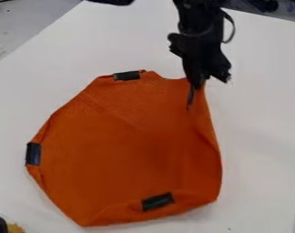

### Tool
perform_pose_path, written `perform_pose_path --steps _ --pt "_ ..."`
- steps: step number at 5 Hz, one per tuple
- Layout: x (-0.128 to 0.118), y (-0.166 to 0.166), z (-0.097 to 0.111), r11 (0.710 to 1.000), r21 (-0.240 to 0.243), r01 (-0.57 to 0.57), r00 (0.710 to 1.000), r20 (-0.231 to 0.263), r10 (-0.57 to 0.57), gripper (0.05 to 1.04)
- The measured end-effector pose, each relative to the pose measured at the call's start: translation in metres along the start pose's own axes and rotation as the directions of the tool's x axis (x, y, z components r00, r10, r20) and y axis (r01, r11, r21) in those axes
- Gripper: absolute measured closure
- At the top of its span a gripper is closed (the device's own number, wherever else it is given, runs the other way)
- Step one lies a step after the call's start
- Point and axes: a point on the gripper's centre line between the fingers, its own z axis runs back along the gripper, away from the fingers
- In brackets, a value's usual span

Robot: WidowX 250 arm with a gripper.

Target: Fold the cloth from right to middle

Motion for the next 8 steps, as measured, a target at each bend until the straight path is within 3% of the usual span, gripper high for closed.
perform_pose_path --steps 1,3,5,6,7,8 --pt "-0.019 0.034 -0.003 0.998 -0.007 -0.061 0.998 0.013 0.061 1.031" --pt "-0.075 0.085 -0.002 0.986 0.000 -0.169 0.986 -0.015 0.169 1.031" --pt "-0.098 0.078 -0.030 0.978 -0.118 -0.171 0.983 -0.086 0.162 1.031" --pt "-0.102 0.076 -0.038 0.977 -0.134 -0.164 0.983 -0.099 0.152 1.018" --pt "-0.101 0.077 -0.039 0.979 -0.132 -0.155 0.984 -0.104 0.142 0.882" --pt "-0.099 0.079 -0.037 0.985 -0.116 -0.128 0.985 -0.132 0.113 0.635"
